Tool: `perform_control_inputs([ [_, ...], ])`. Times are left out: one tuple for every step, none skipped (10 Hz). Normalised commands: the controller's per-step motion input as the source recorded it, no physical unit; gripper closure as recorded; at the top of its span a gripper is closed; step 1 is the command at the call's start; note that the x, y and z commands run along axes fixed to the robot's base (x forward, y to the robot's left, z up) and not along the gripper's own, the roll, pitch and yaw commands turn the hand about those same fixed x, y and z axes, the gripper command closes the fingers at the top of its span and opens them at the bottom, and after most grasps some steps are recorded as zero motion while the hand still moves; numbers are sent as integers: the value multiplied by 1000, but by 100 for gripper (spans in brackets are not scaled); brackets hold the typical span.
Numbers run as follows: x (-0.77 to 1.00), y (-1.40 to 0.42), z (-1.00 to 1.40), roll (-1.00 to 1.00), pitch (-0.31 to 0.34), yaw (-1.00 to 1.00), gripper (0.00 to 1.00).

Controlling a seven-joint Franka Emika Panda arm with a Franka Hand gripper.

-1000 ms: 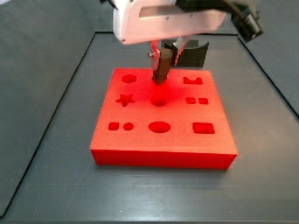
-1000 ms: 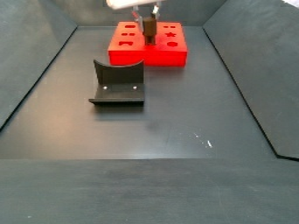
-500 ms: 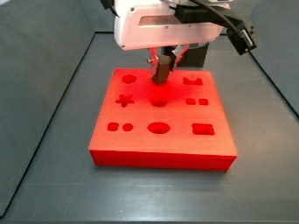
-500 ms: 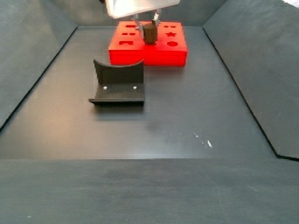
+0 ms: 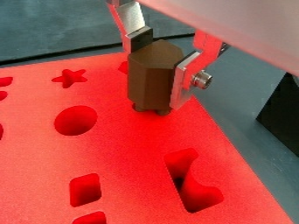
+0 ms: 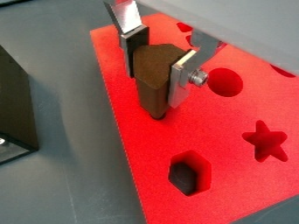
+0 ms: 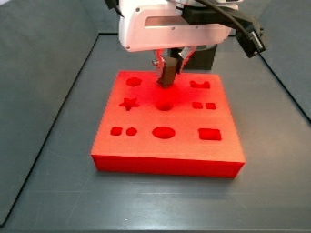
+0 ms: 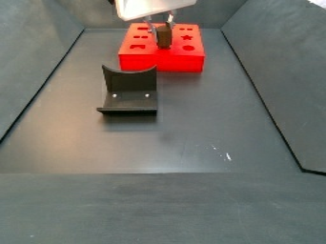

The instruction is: Insert the 3 prong object.

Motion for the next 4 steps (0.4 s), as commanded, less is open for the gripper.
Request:
perform_control_inputs([
  [0,0,0,0,13,0,100],
  [-20,0,-149,0,74,0,100],
  [0,0,-94,0,60,0,100],
  [-17,-9,-54,0,13,-3,100],
])
